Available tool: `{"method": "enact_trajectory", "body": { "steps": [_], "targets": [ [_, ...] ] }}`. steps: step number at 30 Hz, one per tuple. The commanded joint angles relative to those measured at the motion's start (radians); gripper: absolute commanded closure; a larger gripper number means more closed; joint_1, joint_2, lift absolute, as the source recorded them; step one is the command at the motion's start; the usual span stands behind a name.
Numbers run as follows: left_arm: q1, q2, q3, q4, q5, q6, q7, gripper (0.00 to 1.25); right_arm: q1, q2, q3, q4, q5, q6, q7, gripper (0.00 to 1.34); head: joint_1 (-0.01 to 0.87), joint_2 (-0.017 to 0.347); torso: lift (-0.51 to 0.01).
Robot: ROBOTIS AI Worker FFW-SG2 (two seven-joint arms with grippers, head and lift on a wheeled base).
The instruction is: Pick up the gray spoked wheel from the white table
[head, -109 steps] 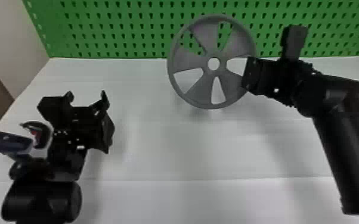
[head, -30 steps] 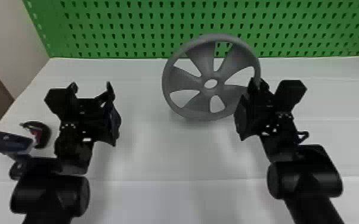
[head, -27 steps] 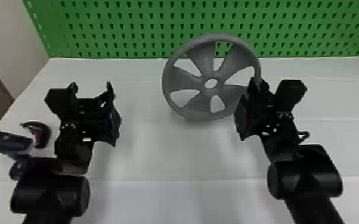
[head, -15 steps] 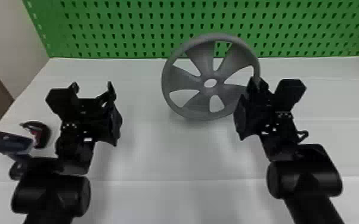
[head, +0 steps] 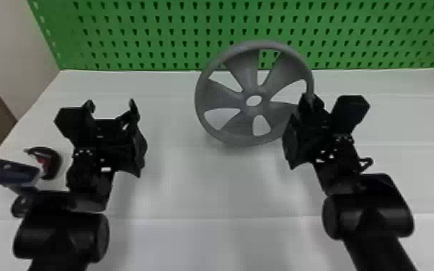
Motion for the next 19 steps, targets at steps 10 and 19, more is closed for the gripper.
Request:
{"method": "enact_trajectory", "body": {
  "steps": [10,19],
  "targets": [
    [0.005,0.000,0.005,0.000,-0.003,0.003,0.000,0.27,-0.005,-0.003,0.008,0.000,-0.011,0.025,0.000,1.06,0.770,0.044,-0.098],
    [0.005,0.000,0.005,0.000,0.001,0.006,0.000,0.27,-0.003,-0.005,0.008,0.000,-0.012,0.030,0.000,1.06,0.770,0.044,-0.098]
  ]
}}
